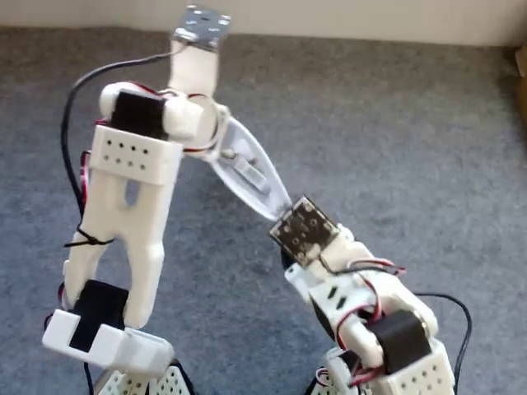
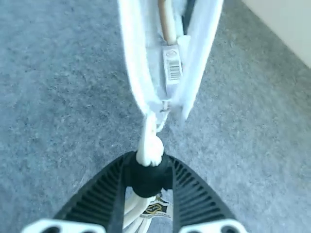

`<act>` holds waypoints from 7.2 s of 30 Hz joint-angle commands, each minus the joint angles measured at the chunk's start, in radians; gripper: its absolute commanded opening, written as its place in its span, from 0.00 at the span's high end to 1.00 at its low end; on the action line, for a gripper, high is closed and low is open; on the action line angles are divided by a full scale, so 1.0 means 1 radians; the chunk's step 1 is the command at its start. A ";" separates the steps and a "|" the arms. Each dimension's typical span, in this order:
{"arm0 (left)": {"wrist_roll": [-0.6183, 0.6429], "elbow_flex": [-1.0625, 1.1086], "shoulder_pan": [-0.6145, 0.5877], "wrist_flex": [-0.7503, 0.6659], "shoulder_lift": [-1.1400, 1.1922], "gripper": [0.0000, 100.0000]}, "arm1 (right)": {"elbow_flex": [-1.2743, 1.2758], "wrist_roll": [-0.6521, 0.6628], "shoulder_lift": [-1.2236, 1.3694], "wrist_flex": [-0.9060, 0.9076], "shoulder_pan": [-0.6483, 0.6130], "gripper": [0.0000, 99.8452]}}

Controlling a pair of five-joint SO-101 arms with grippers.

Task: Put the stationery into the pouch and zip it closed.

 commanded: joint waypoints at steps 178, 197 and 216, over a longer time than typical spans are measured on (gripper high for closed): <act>-0.302 1.420 0.512 -1.088 -0.849 0.99 | -0.171 -0.222 -0.369 0.137 0.430 0.99; -0.304 1.420 0.496 -1.066 -0.849 0.99 | -0.082 -0.238 -0.369 -0.041 0.627 0.99; -0.305 1.419 0.495 -1.066 -0.849 0.99 | 0.065 -0.273 -0.369 -0.223 0.766 0.99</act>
